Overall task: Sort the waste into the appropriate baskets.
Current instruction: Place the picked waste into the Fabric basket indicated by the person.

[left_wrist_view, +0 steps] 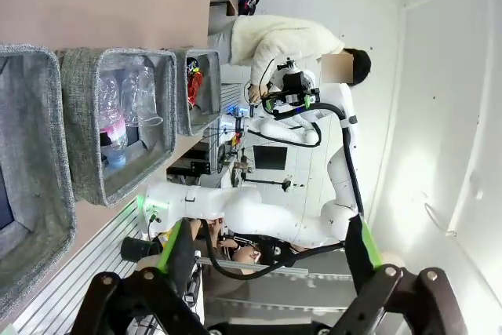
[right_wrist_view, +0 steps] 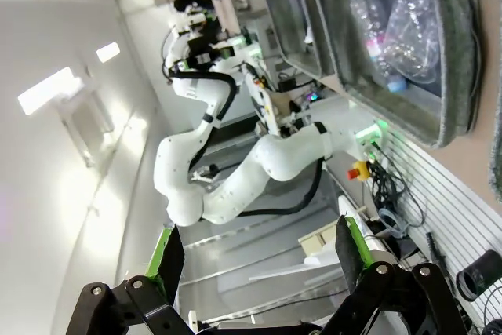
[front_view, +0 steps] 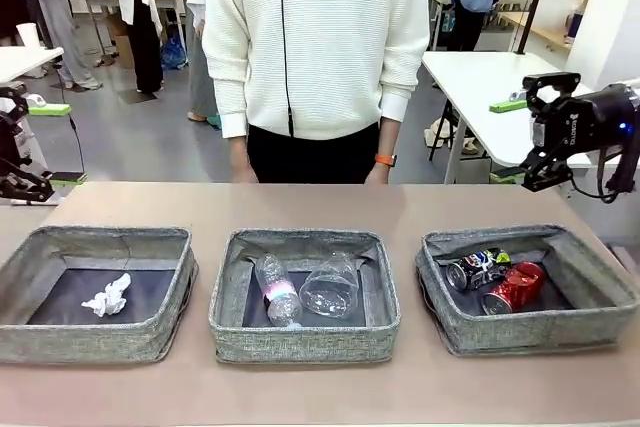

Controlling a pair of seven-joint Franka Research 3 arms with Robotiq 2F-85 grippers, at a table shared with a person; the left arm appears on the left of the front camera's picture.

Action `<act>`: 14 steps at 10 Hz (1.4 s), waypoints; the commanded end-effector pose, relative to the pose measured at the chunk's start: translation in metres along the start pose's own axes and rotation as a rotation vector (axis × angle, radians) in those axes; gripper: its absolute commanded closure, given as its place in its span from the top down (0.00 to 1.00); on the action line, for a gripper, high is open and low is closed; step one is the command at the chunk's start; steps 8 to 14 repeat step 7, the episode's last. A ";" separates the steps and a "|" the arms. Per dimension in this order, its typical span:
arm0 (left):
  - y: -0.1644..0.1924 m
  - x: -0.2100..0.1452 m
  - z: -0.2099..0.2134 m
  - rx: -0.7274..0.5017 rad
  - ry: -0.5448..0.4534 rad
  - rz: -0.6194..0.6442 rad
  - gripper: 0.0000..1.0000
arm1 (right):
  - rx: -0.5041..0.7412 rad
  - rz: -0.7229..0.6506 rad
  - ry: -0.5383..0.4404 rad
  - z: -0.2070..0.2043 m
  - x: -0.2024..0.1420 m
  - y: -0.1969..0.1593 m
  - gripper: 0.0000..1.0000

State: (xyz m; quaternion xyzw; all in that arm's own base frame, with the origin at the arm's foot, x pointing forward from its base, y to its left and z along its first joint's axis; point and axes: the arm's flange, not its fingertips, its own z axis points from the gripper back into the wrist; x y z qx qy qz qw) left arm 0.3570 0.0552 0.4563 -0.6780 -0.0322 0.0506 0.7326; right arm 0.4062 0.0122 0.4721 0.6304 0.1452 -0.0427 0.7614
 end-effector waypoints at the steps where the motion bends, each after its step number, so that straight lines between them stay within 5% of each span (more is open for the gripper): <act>1: -0.002 -0.001 0.000 0.001 -0.005 0.013 1.00 | 0.000 0.017 -0.006 -0.001 -0.002 0.002 1.00; 14: -0.002 -0.001 0.000 0.001 -0.005 0.013 1.00 | 0.000 0.017 -0.006 -0.001 -0.002 0.002 1.00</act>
